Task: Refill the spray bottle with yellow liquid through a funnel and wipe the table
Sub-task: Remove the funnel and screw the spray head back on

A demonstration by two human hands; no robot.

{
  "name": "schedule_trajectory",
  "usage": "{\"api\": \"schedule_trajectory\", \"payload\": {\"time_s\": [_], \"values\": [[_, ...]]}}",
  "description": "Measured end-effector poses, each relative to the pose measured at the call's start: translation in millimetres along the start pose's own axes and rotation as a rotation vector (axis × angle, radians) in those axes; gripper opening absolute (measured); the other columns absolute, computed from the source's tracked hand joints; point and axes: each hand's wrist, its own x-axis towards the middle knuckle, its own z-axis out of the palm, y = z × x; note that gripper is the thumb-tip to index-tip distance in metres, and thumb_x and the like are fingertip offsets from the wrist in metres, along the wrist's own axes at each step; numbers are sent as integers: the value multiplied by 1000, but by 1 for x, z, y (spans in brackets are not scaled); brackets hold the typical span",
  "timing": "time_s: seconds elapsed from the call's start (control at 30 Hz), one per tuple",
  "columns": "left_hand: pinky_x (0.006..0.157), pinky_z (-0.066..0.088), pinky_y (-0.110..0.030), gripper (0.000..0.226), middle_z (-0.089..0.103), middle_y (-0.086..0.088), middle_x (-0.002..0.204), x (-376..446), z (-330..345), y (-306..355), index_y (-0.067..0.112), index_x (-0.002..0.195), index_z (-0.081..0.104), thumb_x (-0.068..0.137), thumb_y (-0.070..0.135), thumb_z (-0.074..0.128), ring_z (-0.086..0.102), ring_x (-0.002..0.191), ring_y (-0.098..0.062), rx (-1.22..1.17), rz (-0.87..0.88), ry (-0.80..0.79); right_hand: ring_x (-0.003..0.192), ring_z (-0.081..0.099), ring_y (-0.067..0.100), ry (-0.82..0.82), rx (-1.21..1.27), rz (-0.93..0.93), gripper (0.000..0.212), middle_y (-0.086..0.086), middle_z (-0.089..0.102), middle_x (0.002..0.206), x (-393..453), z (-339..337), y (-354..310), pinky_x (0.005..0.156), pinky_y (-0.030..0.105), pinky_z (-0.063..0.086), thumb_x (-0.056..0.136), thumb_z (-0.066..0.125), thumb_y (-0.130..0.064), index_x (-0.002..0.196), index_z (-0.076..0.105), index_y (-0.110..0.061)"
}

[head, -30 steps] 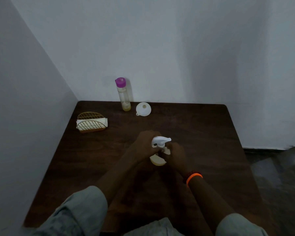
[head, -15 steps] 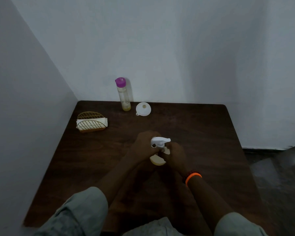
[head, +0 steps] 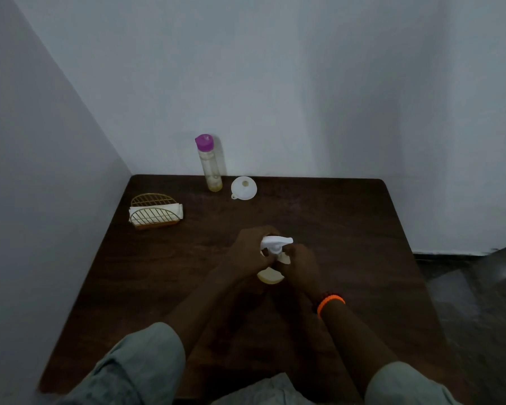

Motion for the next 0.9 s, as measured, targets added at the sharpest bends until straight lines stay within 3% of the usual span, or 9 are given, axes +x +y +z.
{"api": "schedule_trajectory", "payload": {"time_s": [0.1, 0.23, 0.3, 0.43, 0.6, 0.7, 0.77, 0.83, 0.9], "values": [[83, 50, -18, 38, 72, 4, 102, -1, -1, 0, 15, 109, 69, 74, 21, 80, 66, 92, -8, -20, 21, -24, 79, 57, 10, 6, -25, -3, 48, 5, 71, 99, 1, 0, 2, 53, 9, 32, 72, 83, -46, 103, 73, -11], [90, 50, -28, 47, 70, 4, 105, -3, 5, -7, 17, 110, 68, 71, 41, 81, 64, 97, -10, 11, -78, 25, 83, 62, 12, -22, -42, -6, 47, 5, 72, 102, 1, -2, -2, 55, 8, 29, 73, 81, -45, 107, 74, -13], [88, 50, -25, 38, 71, 4, 102, -4, 5, -4, 17, 107, 68, 78, 41, 76, 65, 94, -9, 6, -73, 31, 80, 61, 7, -18, -12, -17, 47, 2, 72, 99, 0, -3, -3, 55, 7, 31, 72, 79, -49, 106, 75, -17], [84, 46, -8, 36, 72, 3, 105, -3, 3, 1, 13, 112, 68, 77, 15, 78, 66, 94, -6, -42, 4, -5, 74, 57, 3, -4, 0, -13, 39, -3, 68, 90, -2, -4, -3, 56, 10, 31, 74, 82, -43, 101, 75, -15], [96, 46, -24, 70, 66, 3, 124, -3, 7, -7, 18, 128, 60, 67, 39, 86, 62, 110, -11, 12, -72, 11, 87, 65, 9, -18, -10, -6, 58, -1, 71, 102, -1, -2, 1, 59, 7, 35, 67, 77, -57, 108, 74, -17], [88, 44, -13, 58, 68, 1, 118, -2, 7, -4, 15, 124, 62, 73, 32, 83, 64, 104, -11, -4, -86, 28, 75, 58, -2, -20, 13, -1, 34, -7, 66, 92, -5, -8, -5, 58, 4, 41, 77, 82, -32, 105, 74, -15], [84, 42, -4, 48, 70, 0, 112, -3, 7, -1, 13, 120, 64, 76, 21, 81, 66, 100, -9, -33, -50, 17, 75, 60, -1, -27, 20, -29, 30, -7, 65, 88, -5, -8, -3, 58, 5, 42, 79, 82, -29, 103, 75, -14], [86, 44, -5, 44, 71, 2, 110, -5, 6, 0, 14, 118, 66, 76, 11, 78, 66, 99, -7, -42, -11, 1, 73, 56, -2, -19, 19, -32, 35, -5, 66, 91, -3, -5, -1, 57, 8, 40, 78, 82, -32, 104, 75, -12], [90, 47, -12, 47, 70, 4, 113, -6, 6, -2, 15, 120, 65, 76, 14, 79, 65, 102, -6, -45, 4, 7, 81, 56, 0, -14, -8, -25, 40, -5, 67, 100, -4, -6, -4, 60, 9, 36, 77, 82, -35, 109, 72, -13]]}}
